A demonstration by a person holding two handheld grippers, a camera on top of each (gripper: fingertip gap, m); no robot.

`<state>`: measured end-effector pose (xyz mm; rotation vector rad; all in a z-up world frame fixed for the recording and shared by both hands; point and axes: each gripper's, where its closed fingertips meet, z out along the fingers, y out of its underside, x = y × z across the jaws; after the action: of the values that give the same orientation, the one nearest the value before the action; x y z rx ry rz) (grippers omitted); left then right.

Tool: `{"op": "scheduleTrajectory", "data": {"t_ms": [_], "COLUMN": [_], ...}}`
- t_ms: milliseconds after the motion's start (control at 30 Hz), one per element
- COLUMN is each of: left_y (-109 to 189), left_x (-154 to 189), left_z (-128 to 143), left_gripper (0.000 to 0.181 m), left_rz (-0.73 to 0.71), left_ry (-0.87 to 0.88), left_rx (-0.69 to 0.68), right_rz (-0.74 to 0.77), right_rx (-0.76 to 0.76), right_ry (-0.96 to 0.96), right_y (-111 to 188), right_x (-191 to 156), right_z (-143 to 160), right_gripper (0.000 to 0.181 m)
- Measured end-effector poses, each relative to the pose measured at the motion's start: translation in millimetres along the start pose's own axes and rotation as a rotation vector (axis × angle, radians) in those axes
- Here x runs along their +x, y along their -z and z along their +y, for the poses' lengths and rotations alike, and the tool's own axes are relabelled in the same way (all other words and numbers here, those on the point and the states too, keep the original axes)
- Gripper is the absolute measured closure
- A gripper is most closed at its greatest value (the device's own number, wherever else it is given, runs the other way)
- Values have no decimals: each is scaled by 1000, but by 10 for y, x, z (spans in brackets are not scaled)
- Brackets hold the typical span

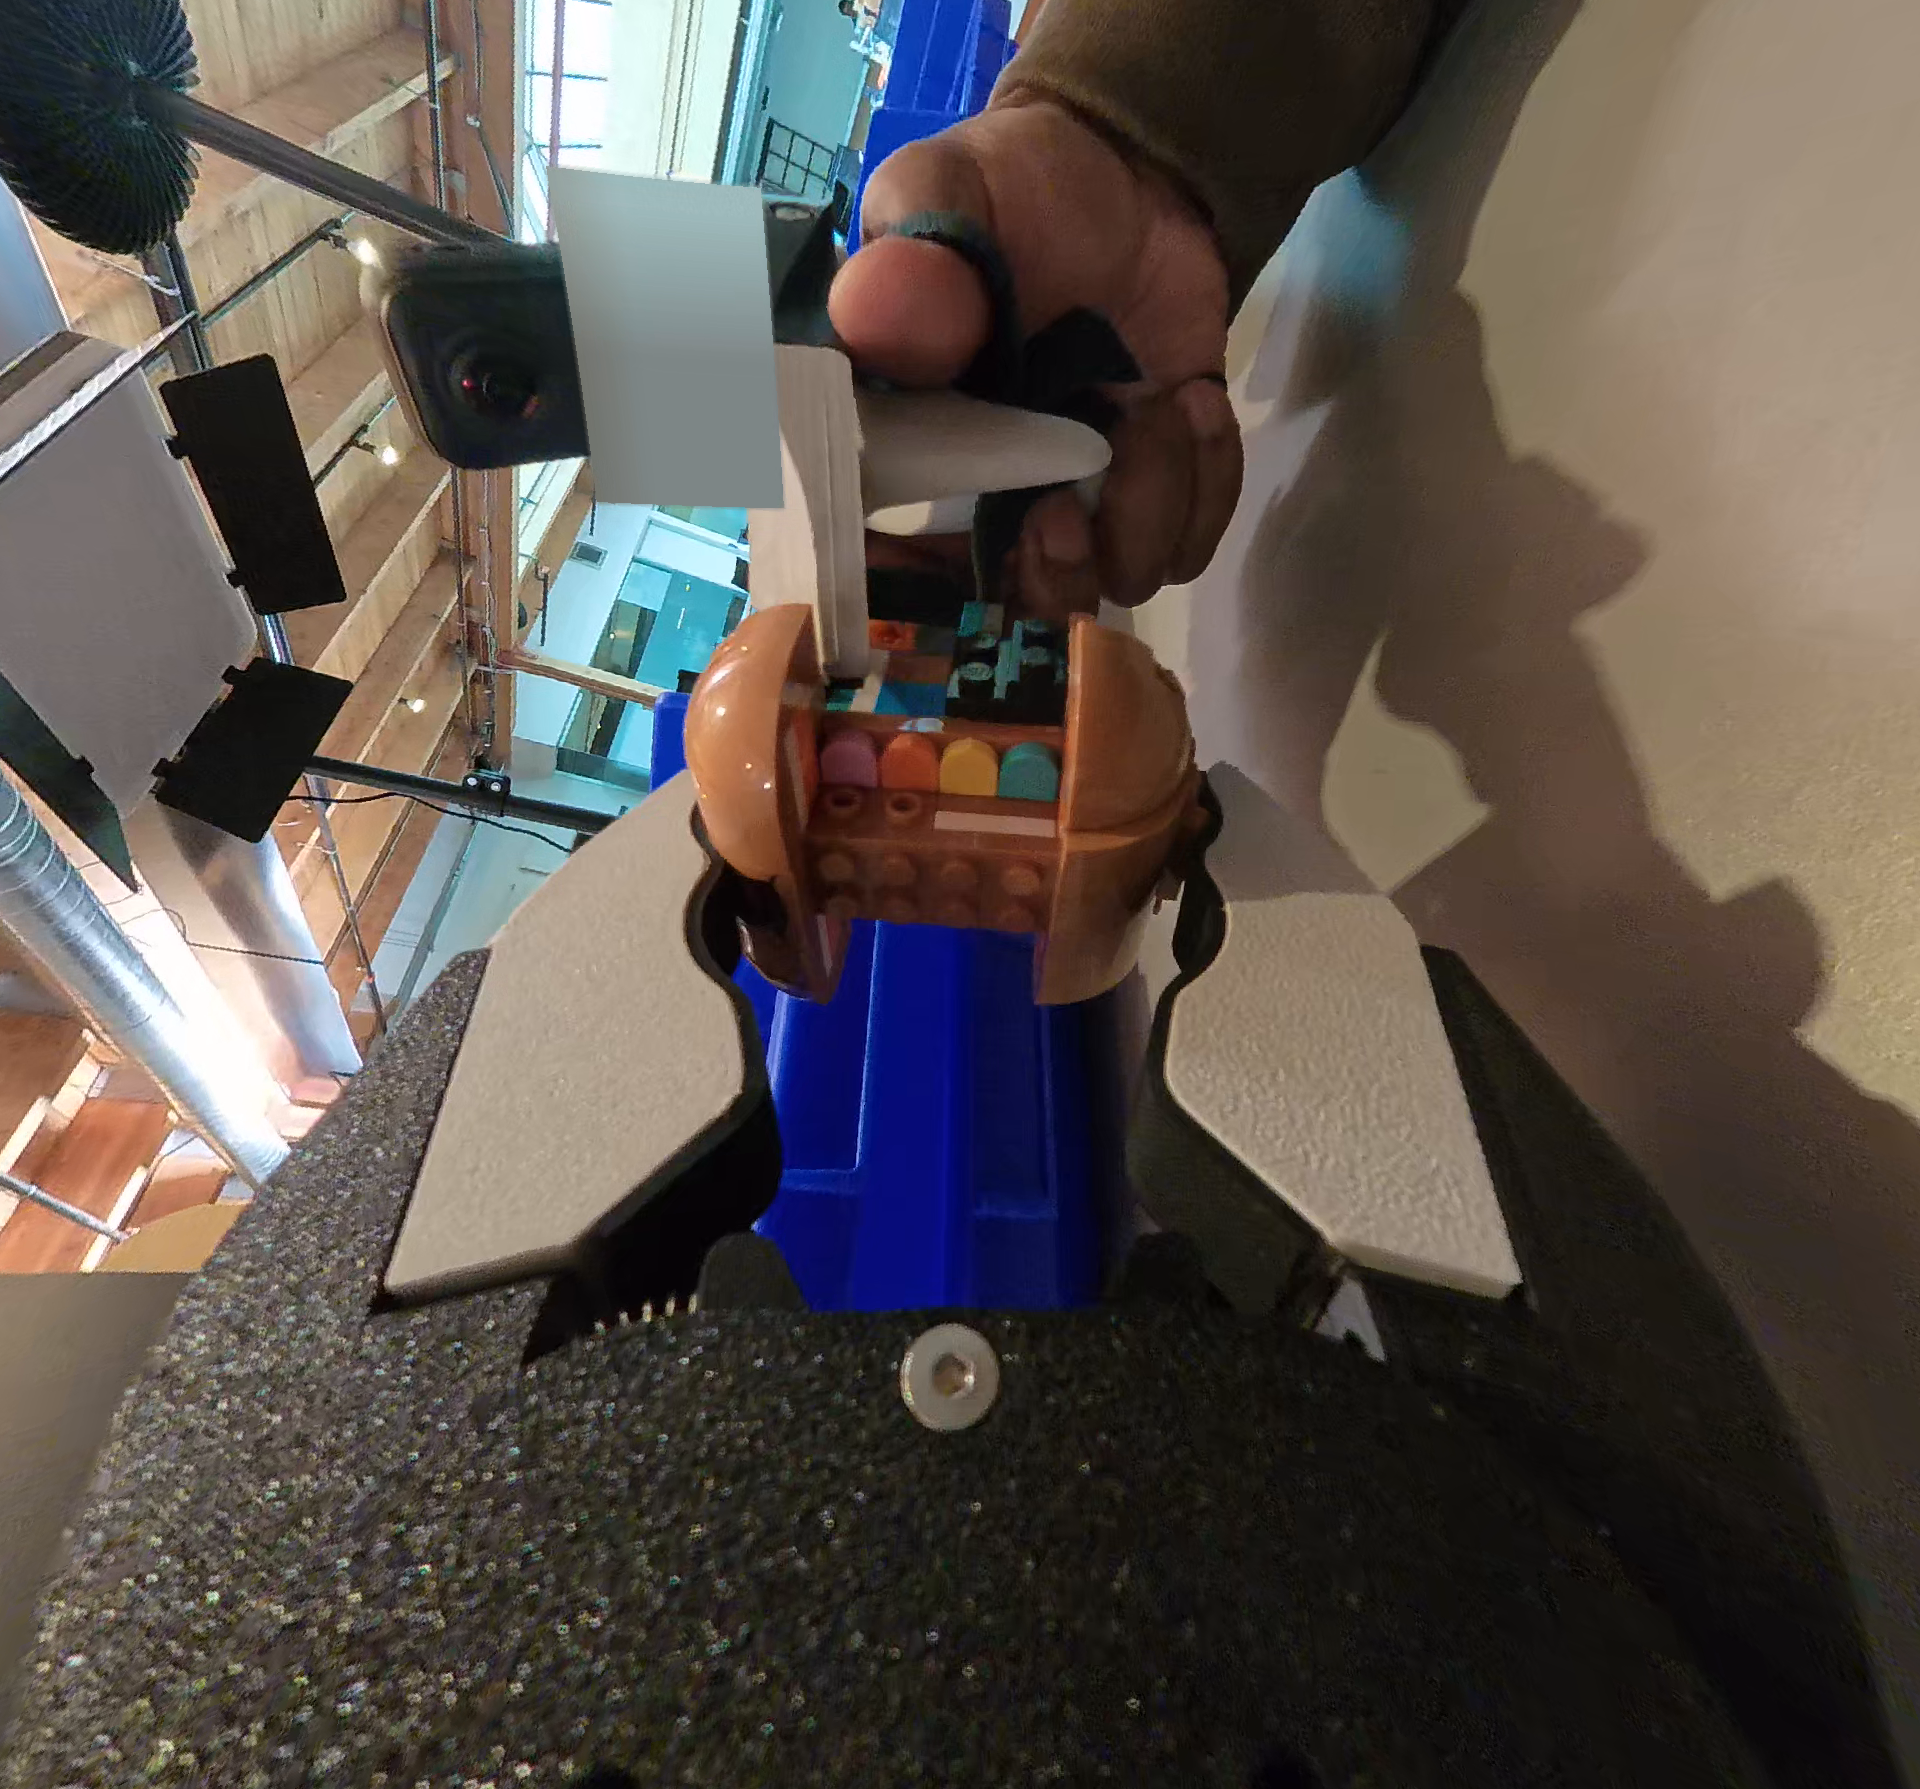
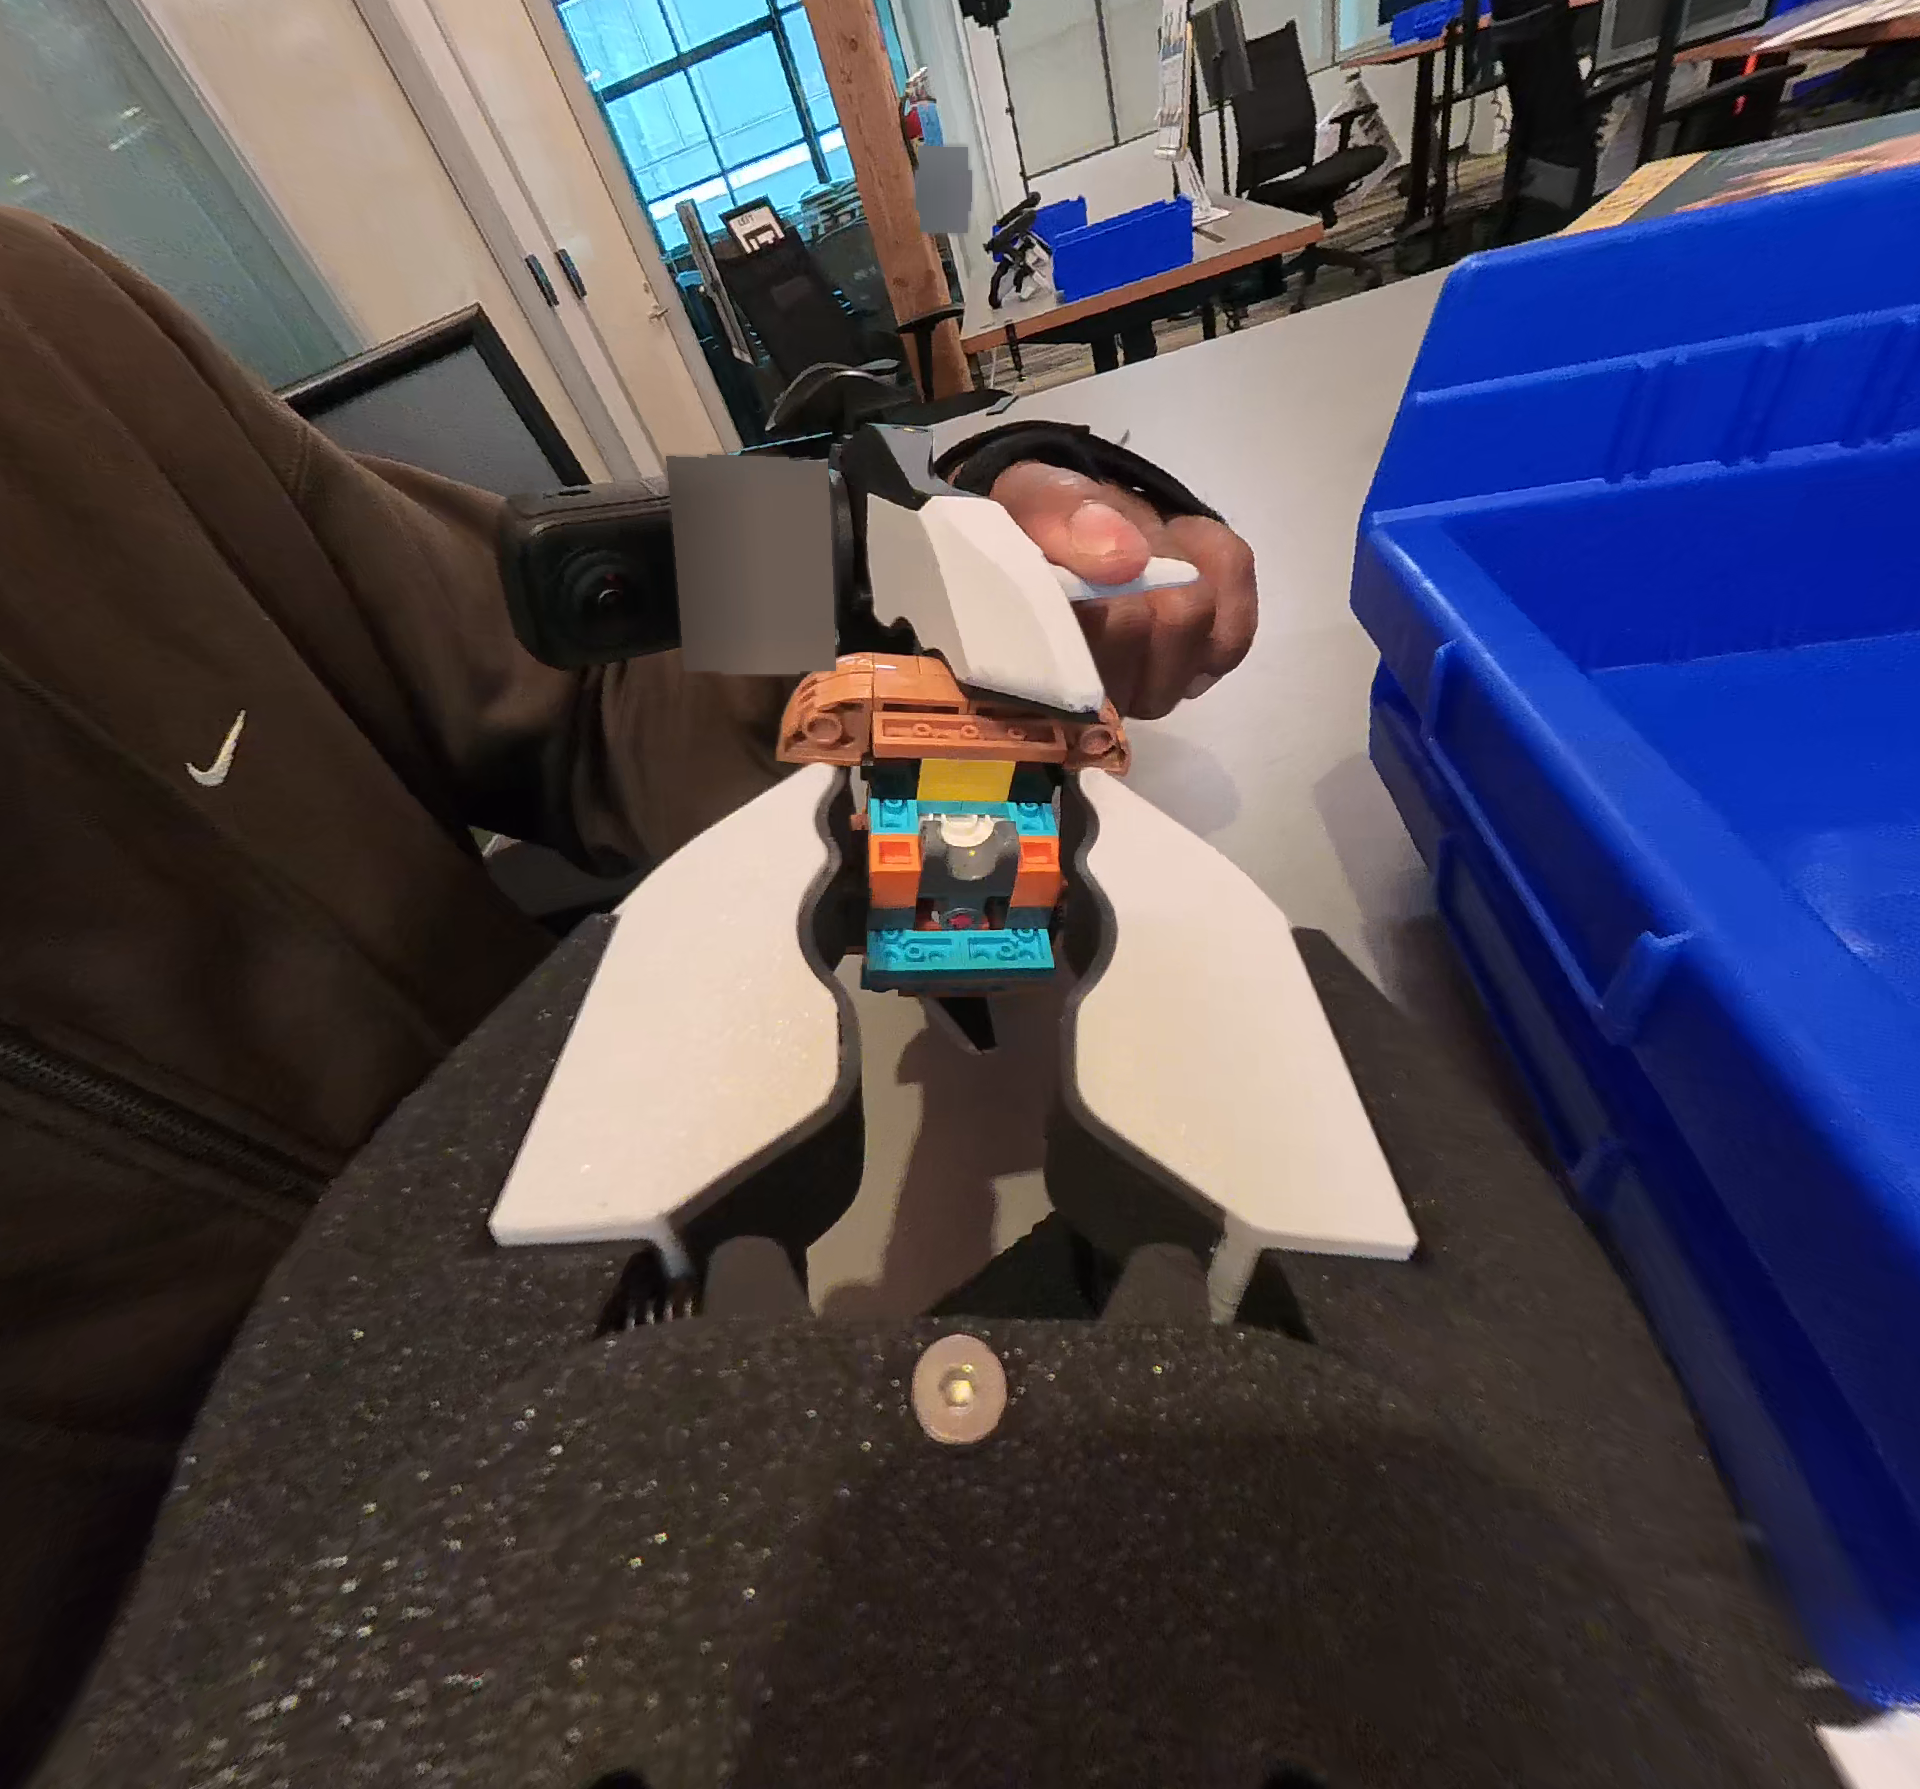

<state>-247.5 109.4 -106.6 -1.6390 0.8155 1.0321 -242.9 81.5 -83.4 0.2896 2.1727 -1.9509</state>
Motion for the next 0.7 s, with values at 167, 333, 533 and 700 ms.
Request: {"op": "scheduleTrajectory", "data": {"t_ms": [167, 333, 533, 700], "left_y": [7, 3, -9, -18], "left_x": [22, 40, 35, -10], "left_z": [-5, -4, 46, 159], "left_gripper": [98, 97, 97, 94], "left_rz": [11, 20, 19, 6], "left_ry": [-11, -21, -4, 76], "left_rx": [6, 2, -17, -58], "right_rz": [-14, -32, -1, 66], "right_rx": [-5, 9, 3, 8], "right_ry": [-13, -40, -20, 74], "right_y": [-9, -1, 2, 25], "right_x": [-9, -13, 21, 53], "right_z": [20, 10, 16, -25], "right_gripper": [144, 145, 145, 145]}}
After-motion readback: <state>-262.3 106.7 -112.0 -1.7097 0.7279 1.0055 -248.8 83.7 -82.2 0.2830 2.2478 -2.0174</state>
